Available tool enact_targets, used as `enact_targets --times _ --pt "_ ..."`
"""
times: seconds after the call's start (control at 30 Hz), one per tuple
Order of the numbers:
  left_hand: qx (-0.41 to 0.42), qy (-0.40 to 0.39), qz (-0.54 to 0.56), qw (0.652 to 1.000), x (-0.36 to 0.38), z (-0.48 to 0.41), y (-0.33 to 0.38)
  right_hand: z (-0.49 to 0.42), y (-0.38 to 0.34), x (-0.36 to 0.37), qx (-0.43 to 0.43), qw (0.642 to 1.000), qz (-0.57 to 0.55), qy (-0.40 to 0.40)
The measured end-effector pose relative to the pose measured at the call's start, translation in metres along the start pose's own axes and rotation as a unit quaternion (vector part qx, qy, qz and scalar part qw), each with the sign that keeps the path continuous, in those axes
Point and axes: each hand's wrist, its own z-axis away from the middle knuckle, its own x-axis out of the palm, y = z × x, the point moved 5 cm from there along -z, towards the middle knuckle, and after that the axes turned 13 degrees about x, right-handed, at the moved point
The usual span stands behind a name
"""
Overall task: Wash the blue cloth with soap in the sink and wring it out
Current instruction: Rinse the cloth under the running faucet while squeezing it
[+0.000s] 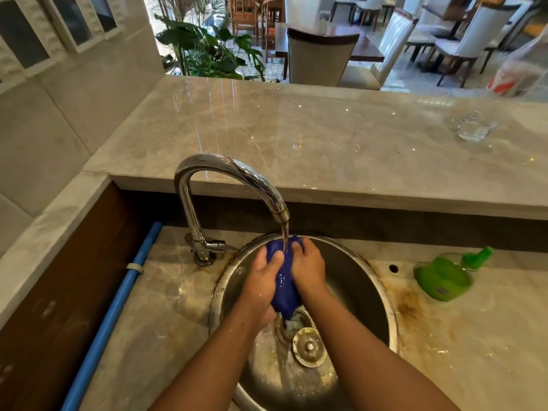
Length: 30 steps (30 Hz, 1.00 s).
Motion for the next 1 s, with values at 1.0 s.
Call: enact_targets --times 1.0 --pt "-0.032 0.098 -0.078 0.992 -0.038 -0.011 0.02 0.03 -0.01 -0.013 0.067 0.957 -0.272 -0.08"
